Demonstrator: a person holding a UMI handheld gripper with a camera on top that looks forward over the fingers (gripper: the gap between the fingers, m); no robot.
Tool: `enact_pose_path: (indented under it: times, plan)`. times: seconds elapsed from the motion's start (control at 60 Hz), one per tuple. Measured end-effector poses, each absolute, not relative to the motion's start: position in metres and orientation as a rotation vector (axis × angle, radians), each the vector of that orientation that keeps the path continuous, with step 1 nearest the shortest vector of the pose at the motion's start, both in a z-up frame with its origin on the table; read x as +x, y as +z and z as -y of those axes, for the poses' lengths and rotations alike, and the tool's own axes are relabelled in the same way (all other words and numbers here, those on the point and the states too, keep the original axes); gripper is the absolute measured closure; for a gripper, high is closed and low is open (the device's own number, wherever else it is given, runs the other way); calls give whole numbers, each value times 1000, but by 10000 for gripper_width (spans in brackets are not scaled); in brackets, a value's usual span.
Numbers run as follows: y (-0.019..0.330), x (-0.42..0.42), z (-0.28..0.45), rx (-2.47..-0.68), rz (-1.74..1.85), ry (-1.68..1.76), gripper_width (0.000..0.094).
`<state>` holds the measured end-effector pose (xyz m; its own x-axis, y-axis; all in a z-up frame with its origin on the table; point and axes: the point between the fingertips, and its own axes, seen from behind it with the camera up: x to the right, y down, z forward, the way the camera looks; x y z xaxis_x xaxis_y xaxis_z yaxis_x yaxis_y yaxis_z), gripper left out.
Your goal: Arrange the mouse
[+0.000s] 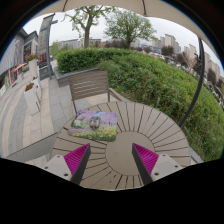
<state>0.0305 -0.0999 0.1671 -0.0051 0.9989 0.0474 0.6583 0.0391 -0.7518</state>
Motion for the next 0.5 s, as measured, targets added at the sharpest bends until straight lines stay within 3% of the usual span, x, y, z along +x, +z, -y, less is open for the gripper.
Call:
enact_pose_path:
  times: [0.217, 0.5]
  plan:
    - [177, 125, 64, -1692, 1746, 700, 86]
    - [201, 163, 41, -1608, 1753, 754, 87]
